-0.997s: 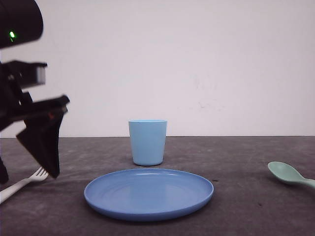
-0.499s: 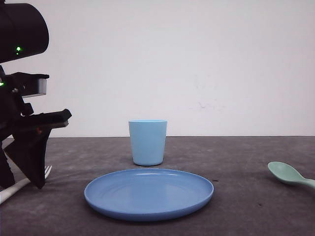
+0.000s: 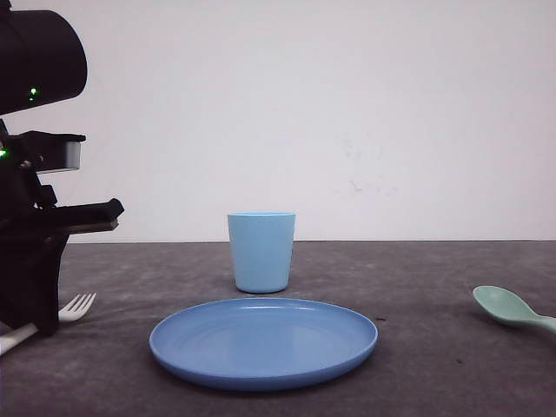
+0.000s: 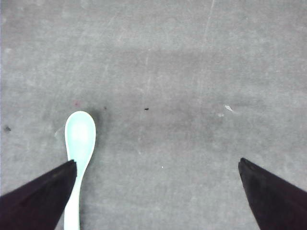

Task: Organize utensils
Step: 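Lift the white fork with the left gripper and drop it into the light-blue cup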

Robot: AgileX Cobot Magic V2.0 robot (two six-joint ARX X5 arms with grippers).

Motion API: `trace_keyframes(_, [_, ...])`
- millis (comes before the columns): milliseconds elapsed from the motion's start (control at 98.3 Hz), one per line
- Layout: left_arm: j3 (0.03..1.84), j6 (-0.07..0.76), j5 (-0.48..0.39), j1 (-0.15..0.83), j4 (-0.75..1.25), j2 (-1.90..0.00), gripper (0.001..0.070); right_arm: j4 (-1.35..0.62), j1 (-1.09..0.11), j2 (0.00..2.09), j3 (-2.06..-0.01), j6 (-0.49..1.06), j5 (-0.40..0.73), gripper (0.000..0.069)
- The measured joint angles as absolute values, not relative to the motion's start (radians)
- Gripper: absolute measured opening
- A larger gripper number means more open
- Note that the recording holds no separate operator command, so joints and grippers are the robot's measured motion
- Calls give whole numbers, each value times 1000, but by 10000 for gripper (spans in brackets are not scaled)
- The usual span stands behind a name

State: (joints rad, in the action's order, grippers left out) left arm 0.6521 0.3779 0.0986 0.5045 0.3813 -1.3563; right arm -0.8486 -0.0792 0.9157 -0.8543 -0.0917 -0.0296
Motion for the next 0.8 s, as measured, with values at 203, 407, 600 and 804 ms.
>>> trace_keyframes(203, [654, 376, 83, 506, 377, -1321, 43, -849, -79, 916, -854, -92, -30, 680])
trace_keyframes(407, [733, 366, 79, 507, 336, -1195, 43, -849, -79, 916, -854, -92, -30, 680])
trace_keyframes(600, [753, 347, 66, 528, 162, -1118, 44, -849, -79, 916, -854, -92, -30, 680])
trace_keyframes(804, [755, 305, 49, 555, -75, -1134, 44, -849, -79, 916, -854, -92, -30, 680])
